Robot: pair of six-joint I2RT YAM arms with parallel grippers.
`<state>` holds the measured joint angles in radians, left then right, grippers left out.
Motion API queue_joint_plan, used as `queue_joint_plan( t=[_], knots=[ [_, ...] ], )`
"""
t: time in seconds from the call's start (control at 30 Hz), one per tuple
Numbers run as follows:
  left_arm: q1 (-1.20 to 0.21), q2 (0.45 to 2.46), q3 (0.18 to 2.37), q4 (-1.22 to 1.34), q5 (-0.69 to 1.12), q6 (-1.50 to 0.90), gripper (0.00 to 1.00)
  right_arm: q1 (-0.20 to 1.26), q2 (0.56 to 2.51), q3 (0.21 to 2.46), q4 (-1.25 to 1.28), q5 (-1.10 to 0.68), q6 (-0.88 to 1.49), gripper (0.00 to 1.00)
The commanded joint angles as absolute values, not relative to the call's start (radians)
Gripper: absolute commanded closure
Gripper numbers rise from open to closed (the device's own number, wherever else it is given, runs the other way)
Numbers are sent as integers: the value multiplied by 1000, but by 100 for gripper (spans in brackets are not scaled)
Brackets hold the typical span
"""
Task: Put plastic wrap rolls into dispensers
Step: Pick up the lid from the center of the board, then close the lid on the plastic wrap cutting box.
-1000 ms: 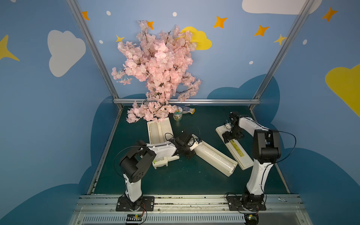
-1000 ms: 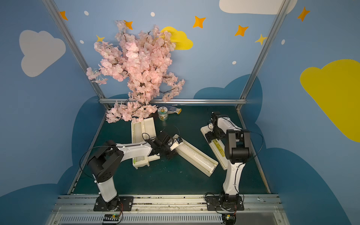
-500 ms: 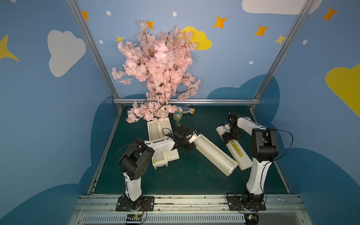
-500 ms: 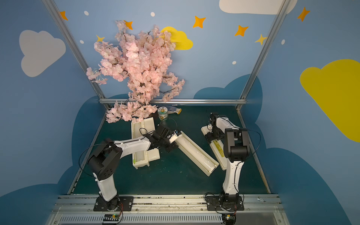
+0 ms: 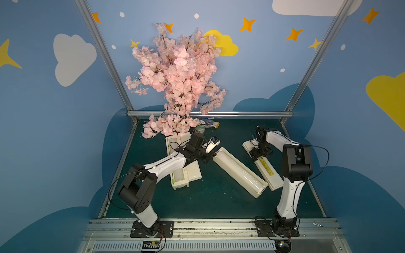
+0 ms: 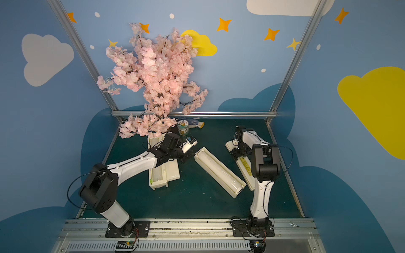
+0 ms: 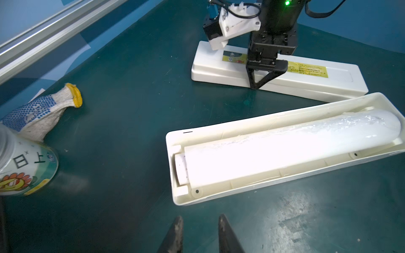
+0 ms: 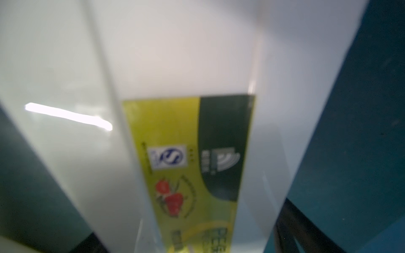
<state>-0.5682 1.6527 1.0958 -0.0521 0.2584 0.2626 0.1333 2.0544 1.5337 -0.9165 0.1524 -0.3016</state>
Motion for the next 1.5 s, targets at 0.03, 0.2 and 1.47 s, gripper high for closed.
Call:
queue_joint_plan(
  t=[0.03,0.2,1.47],
  knots=[
    [-529,1609,1062,-36,282,258,70,180,1920,1584,-964,115,-350,26],
    [-503,1581,1044,-26,292,262,70,250,1878,1640,-1069,134,-376,27],
    [-477,1518,956,-2,313,273,70,602,1957,1622,-1160,104,-182,27]
  ],
)
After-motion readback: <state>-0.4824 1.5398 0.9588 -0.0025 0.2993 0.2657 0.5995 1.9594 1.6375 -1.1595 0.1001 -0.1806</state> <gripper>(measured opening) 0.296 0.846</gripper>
